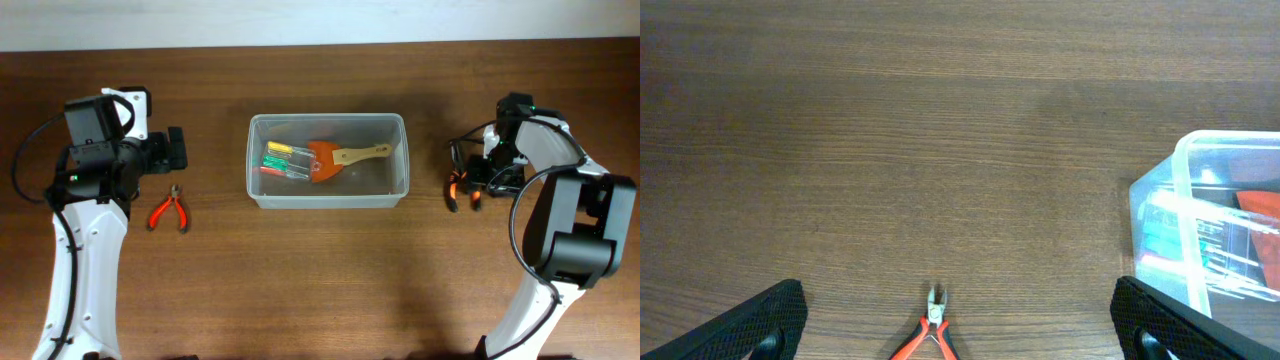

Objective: Pack container
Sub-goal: 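Move the right gripper to the orange-black pliers and grasp them, then carry the pliers into the container and release them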

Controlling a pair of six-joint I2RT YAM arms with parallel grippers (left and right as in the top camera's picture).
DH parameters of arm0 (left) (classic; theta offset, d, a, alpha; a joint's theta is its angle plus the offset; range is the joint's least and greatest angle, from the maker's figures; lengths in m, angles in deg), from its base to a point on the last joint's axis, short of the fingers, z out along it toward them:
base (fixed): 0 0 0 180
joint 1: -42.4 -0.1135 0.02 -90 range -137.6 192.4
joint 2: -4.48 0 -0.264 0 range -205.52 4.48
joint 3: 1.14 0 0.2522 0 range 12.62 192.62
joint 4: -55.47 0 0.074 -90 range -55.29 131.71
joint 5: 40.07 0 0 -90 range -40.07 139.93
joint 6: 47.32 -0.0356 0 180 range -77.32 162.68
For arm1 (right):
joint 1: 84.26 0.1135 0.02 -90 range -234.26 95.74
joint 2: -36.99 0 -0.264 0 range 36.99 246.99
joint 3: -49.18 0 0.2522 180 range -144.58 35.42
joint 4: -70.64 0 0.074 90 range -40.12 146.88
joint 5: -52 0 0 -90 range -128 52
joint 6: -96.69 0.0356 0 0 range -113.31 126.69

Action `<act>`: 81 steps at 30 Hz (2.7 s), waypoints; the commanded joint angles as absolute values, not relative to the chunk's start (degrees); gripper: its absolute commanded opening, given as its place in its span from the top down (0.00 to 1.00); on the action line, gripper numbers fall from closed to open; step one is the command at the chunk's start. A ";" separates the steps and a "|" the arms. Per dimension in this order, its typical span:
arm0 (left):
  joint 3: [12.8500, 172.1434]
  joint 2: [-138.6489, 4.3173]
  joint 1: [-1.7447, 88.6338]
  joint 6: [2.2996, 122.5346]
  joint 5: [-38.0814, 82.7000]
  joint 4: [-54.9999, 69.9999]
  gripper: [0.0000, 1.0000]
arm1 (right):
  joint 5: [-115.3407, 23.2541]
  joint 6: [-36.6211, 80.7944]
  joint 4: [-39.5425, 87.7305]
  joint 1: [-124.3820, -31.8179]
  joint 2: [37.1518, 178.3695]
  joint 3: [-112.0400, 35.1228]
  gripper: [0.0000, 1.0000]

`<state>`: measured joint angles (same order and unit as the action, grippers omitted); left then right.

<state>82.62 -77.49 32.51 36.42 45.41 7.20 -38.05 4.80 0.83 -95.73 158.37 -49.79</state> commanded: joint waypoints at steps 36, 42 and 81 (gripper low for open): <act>83.38 -77.60 32.37 35.68 45.22 7.34 0.01 | -41.92 0.54 -5.77 -92.45 153.85 -59.08 0.96; 83.38 -77.60 32.37 35.68 45.22 7.34 0.01 | -41.88 -0.99 -12.75 -84.93 144.64 -76.37 0.96; 83.38 -77.58 32.37 35.70 45.22 7.34 0.01 | -30.40 -49.04 -7.74 -47.16 170.98 -82.58 0.37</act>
<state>82.62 -77.49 32.51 36.42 45.41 7.20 -41.25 -52.51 -8.13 -46.81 171.31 -82.45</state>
